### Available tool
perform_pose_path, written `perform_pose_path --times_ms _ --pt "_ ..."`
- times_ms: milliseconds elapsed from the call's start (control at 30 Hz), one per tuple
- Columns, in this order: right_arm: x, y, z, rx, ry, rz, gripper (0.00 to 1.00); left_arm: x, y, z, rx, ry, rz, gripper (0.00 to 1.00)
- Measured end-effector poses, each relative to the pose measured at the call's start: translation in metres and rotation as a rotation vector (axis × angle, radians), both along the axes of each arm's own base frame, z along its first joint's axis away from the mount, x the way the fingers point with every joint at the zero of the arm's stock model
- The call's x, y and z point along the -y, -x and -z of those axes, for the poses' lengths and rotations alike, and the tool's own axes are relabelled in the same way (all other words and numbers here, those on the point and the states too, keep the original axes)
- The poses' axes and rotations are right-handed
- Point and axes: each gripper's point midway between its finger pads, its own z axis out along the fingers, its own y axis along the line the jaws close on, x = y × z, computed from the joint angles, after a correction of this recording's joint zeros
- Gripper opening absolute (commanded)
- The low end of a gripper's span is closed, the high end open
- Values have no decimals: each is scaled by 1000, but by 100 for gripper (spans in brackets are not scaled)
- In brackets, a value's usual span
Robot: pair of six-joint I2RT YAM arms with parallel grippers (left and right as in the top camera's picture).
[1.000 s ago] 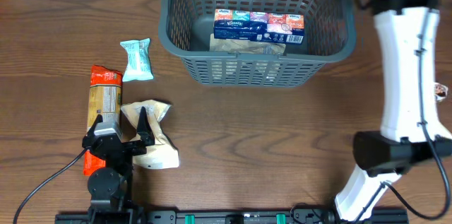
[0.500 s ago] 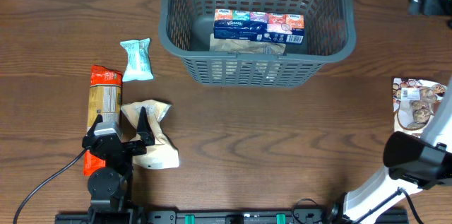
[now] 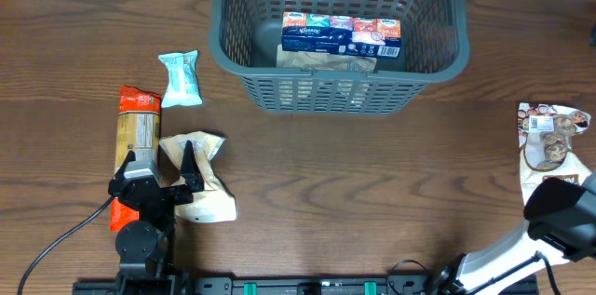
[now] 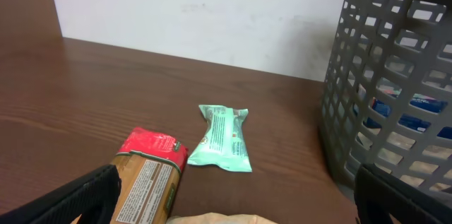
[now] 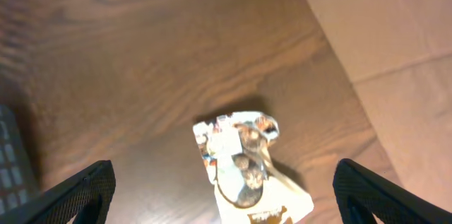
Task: Pack container
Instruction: 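Release the Kleenex pack and withdraw the right gripper to the right, then lower the right gripper onto the dried mushroom pouch and grasp it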
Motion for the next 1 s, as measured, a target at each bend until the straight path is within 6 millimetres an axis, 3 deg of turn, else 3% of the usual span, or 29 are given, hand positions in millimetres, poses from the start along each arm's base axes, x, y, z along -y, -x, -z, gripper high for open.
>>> perform_pose_path --times_ms 467,633,800,1000 --pt "12 19 118 -207 -161 44 98 0 0 0 0 0 0 99" --pt "-9 20 153 -254 -227 -131 99 0 0 0 0 0 0 99" --pt "-14 18 172 -264 -214 -275 99 0 0 0 0 0 0 99" --pt "-7 19 179 -263 -184 -317 99 0 0 0 0 0 0 99"
